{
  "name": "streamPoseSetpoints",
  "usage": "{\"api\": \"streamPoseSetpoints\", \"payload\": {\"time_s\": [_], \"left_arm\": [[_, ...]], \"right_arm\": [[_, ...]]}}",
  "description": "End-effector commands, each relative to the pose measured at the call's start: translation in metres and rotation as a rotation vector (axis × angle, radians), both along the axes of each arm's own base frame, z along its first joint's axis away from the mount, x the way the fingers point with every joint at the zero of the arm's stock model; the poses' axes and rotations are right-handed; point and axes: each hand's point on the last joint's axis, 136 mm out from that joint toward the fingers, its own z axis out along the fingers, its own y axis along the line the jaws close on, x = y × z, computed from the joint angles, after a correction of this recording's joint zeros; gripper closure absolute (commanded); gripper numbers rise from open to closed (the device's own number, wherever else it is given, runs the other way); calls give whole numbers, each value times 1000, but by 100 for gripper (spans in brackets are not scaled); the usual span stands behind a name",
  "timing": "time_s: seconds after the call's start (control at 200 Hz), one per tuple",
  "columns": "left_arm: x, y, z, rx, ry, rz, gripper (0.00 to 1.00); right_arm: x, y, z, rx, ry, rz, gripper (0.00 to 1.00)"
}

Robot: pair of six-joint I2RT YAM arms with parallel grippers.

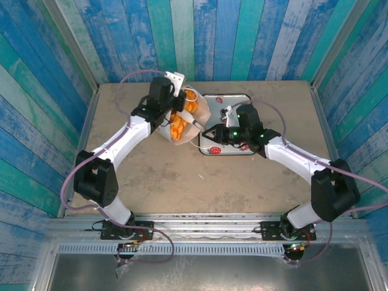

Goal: Take the fake bread out of the paper bag

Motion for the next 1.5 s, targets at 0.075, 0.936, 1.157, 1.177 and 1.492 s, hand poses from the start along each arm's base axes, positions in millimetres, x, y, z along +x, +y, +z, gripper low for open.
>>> {"api": "streamPoseSetpoints", "payload": {"time_s": [0.075,0.936,1.157,1.177,1.492], "left_arm": [[0,2,41,-74,-111,34,100],[14,22,35,-119,-119,200,100],[17,28,31,-131,-116,242,100],[17,29,31,-131,-116,247,100],[15,41,25,-122,-123,313,100]], "right_arm": [[-9,-7,15,-7,-50,-43,73],[-66,-43,39,-53,-104,-146,78],[-70,-58,54,-36,-137,-207,78],[-69,-59,56,-33,-137,-214,78],[-67,-80,84,16,-165,-335,77]]}}
